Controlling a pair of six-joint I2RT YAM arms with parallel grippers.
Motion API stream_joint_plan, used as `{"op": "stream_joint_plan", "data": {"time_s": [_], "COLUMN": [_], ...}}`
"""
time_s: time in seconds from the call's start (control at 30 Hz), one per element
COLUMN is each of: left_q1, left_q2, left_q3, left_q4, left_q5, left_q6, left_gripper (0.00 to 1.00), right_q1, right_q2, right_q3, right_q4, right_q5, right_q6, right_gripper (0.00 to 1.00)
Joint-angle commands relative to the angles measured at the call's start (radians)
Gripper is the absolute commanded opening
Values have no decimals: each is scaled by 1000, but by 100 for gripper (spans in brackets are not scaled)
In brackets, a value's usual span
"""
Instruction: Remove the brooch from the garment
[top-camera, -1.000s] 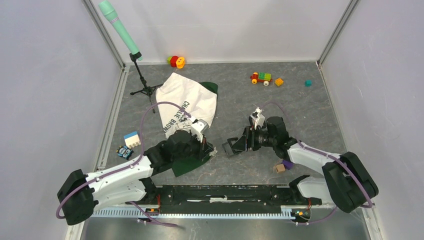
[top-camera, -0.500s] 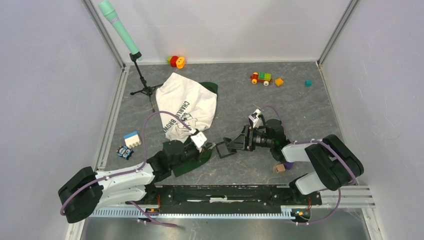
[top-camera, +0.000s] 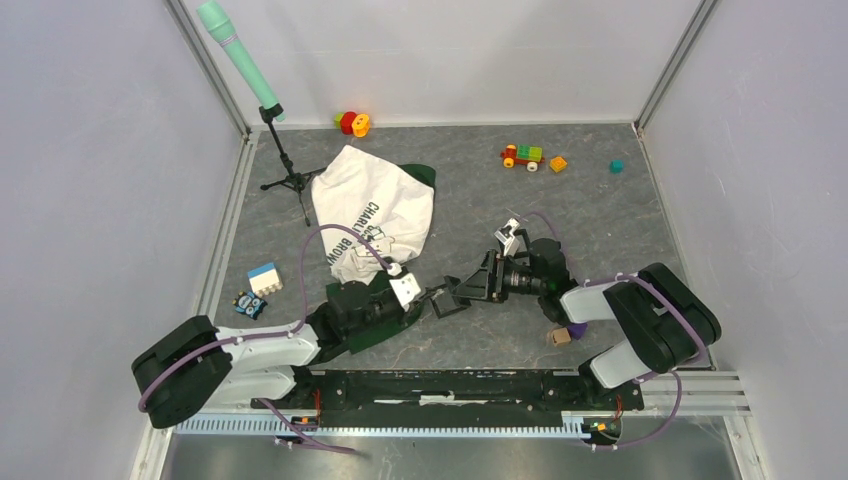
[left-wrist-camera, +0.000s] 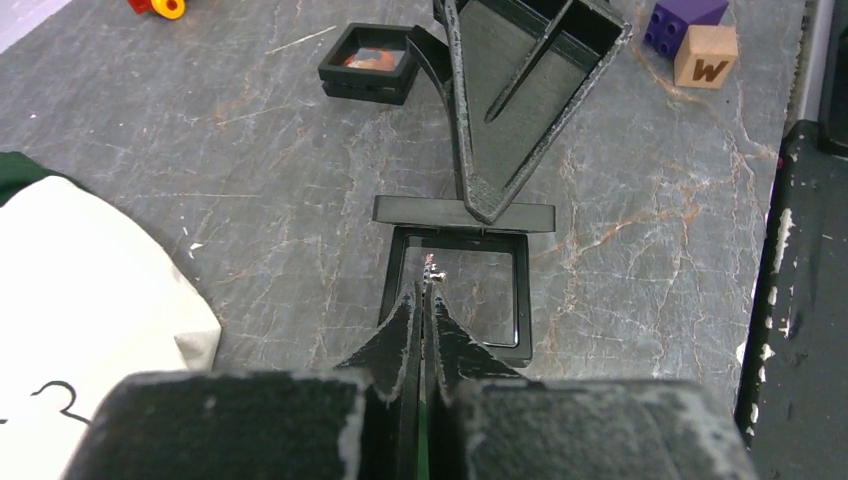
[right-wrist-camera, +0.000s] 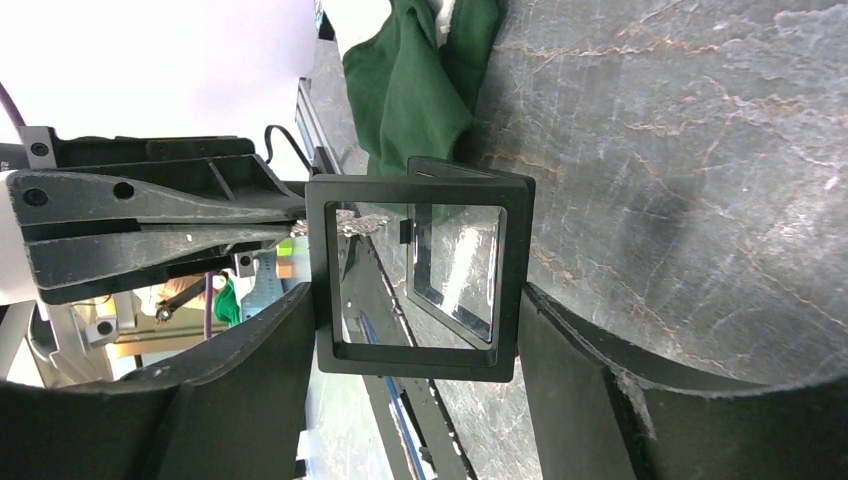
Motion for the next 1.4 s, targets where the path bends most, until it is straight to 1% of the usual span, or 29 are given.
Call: {"op": "stream_joint_plan", "data": {"time_s": [0.0,0.27,0.4,0.57,0.7,0.93,1.03,1.2,1.27,1.37], "left_q1": [-5,-5,-5,-5,-5,-4,-7,-7,-8,-8], "left_q2": [27,18,21,42,70,111,110,87,84,81], "left_q3": [13,4,4,12,12,17,29,39,42,51], "left_q4": [81,76,68,71,107,137,99,10,-13,-52], "left_q5": [42,-26,-50,-41,-48,-18,1,34,60,96], "left_q6": [57,65,68,65,50,30,31,32,25,15], "left_gripper": [2,3,4,5,5,5,10,28,30,31], "right_q1": [25,61,66,66,68,67,68,68,68,67], "right_q2": [-4,3,6,9,13,18,17,20,22,24], "right_q3": [39,42,37,34,30,26,24,26,28,35], "right_q4": [12,18,30,46,62,88,88,90,90,88], "right_q5": [-16,-10,-12,-15,-16,-16,-18,-15,-15,-13], "right_q6": [-11,-5,1,12,22,38,38,40,43,42], "right_gripper": [64,64,64,64,64,64,63,63,63,63]}}
